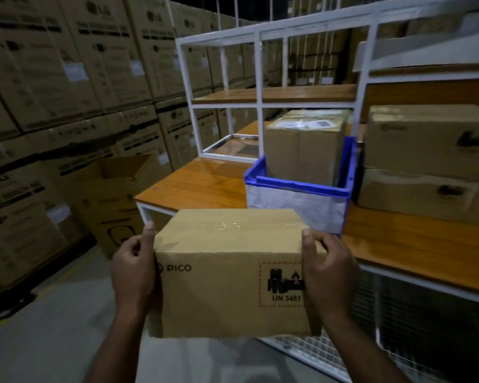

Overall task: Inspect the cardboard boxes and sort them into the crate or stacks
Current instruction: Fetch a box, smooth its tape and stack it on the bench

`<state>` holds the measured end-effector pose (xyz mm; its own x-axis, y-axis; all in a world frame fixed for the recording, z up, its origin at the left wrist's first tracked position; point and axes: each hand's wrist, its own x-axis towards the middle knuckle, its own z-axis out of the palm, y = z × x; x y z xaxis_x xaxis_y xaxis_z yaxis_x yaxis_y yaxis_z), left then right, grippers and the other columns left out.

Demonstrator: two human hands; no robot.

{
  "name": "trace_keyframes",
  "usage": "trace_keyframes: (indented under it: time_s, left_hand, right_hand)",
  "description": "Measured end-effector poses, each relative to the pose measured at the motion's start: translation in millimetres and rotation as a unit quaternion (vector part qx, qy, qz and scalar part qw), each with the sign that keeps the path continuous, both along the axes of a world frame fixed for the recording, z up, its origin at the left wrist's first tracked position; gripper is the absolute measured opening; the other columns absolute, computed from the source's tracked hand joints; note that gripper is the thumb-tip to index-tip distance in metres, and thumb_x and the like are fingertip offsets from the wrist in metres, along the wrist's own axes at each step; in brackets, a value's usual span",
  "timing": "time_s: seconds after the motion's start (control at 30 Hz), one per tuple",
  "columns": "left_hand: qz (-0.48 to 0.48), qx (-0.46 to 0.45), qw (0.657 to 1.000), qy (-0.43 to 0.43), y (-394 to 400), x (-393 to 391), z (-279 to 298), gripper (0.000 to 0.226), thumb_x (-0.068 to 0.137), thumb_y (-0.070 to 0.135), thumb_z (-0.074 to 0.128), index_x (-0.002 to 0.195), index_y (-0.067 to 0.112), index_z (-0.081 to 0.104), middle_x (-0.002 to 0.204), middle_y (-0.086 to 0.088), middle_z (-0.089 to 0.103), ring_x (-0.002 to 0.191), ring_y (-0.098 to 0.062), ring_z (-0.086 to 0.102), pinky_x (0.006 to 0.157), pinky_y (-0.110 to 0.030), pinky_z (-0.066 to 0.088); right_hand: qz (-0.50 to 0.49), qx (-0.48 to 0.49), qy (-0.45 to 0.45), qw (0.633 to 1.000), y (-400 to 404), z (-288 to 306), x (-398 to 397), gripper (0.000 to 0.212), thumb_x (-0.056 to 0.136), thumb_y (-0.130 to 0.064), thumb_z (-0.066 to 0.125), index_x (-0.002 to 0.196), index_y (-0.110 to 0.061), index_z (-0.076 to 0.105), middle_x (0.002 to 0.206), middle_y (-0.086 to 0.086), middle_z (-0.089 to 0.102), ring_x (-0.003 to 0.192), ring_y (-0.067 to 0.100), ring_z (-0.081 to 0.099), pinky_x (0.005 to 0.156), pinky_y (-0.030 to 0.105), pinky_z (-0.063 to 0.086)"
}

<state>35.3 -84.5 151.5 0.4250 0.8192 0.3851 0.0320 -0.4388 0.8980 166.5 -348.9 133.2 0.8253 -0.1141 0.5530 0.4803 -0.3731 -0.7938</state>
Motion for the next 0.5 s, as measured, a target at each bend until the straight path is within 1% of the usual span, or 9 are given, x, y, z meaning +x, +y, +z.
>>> trace_keyframes:
  time_s: [0.07,0.13,0.17,0.23,0.3,0.4,0.43,0.47,0.5]
  left_hand:
    - [-0.026,-0.003,1.0,-0.008,-30.1,9.5,2.8,0.082,0.08,0.089,0.043,0.077,0.011,0.068,0.075,-0.015,0.066,0.074,-0.032,0.063,0.064,-0.049,0.049]
    - [-0.058,-0.009,0.998,-0.015,-59.3,20.8,3.4,0.084,0.082,0.087,0.043,0.082,0.008,0.072,0.079,-0.017,0.069,0.078,-0.036,0.066,0.069,-0.054,0.053]
    - [-0.075,-0.011,0.997,-0.017,-74.5,27.0,3.9,0.081,0.085,0.084,0.043,0.085,0.009,0.073,0.081,-0.016,0.071,0.08,-0.035,0.068,0.072,-0.057,0.054]
    - [-0.11,-0.019,0.994,-0.015,-104.1,40.5,6.0,0.073,0.087,0.08,0.042,0.087,0.017,0.077,0.08,-0.006,0.075,0.081,-0.028,0.071,0.075,-0.057,0.056]
    - [-0.141,-0.026,0.99,-0.013,-132.3,55.1,8.2,0.067,0.088,0.077,0.043,0.087,0.02,0.078,0.079,-0.002,0.075,0.081,-0.023,0.071,0.076,-0.054,0.056]
    - [-0.196,-0.02,0.98,-0.033,-170.8,79.2,7.3,0.062,0.089,0.07,0.049,0.083,0.015,0.075,0.077,-0.004,0.074,0.081,-0.028,0.07,0.076,-0.053,0.054]
    - [-0.211,-0.017,0.977,-0.037,-183.9,87.2,7.1,0.059,0.088,0.068,0.051,0.083,0.015,0.075,0.078,-0.003,0.074,0.081,-0.027,0.069,0.075,-0.051,0.054]
    - [-0.225,-0.014,0.974,-0.039,-197.4,94.7,7.1,0.056,0.088,0.067,0.053,0.082,0.016,0.074,0.078,-0.001,0.073,0.081,-0.023,0.069,0.074,-0.048,0.054]
    - [-0.239,-0.013,0.97,-0.04,-210.6,102.7,7.0,0.053,0.086,0.066,0.054,0.082,0.018,0.074,0.079,0.003,0.073,0.079,-0.017,0.068,0.073,-0.043,0.053]
  right_hand:
    - [-0.024,0.001,-0.009,1.0,-35.2,0.6,1.1,0.043,0.093,-0.054,0.045,0.091,-0.02,0.071,0.087,-0.004,0.068,0.08,0.015,0.062,0.067,0.03,0.046]
    - [-0.053,0.007,-0.013,0.998,-70.4,-2.3,4.8,0.043,0.094,-0.054,0.045,0.091,-0.02,0.071,0.087,-0.002,0.069,0.08,0.018,0.063,0.068,0.036,0.051]
    - [-0.071,0.009,-0.014,0.997,-88.2,-3.9,7.8,0.044,0.095,-0.055,0.044,0.091,-0.02,0.071,0.087,0.0,0.07,0.08,0.019,0.063,0.067,0.039,0.053]
    - [-0.105,0.012,-0.012,0.994,-122.9,-3.9,11.6,0.047,0.096,-0.058,0.043,0.092,-0.02,0.07,0.087,0.001,0.07,0.079,0.021,0.064,0.066,0.043,0.054]
    - [-0.134,0.017,-0.013,0.991,-156.3,-1.4,12.4,0.049,0.096,-0.059,0.041,0.093,-0.019,0.07,0.087,0.001,0.069,0.077,0.022,0.064,0.063,0.041,0.054]
    - [-0.173,0.022,-0.022,0.984,-202.3,3.7,11.8,0.052,0.095,-0.056,0.04,0.095,-0.014,0.07,0.085,0.0,0.065,0.076,0.022,0.061,0.059,0.029,0.044]
    - [-0.186,0.026,-0.024,0.982,-216.3,3.8,12.9,0.052,0.095,-0.056,0.04,0.097,-0.014,0.07,0.086,-0.001,0.063,0.077,0.022,0.061,0.06,0.029,0.043]
    - [-0.199,0.032,-0.023,0.979,-230.2,3.2,14.6,0.051,0.095,-0.056,0.041,0.098,-0.015,0.071,0.087,-0.002,0.063,0.078,0.023,0.062,0.061,0.032,0.048]
    - [-0.211,0.04,-0.019,0.976,-243.9,1.3,17.8,0.049,0.096,-0.056,0.041,0.1,-0.017,0.07,0.089,-0.003,0.063,0.08,0.023,0.063,0.063,0.038,0.053]
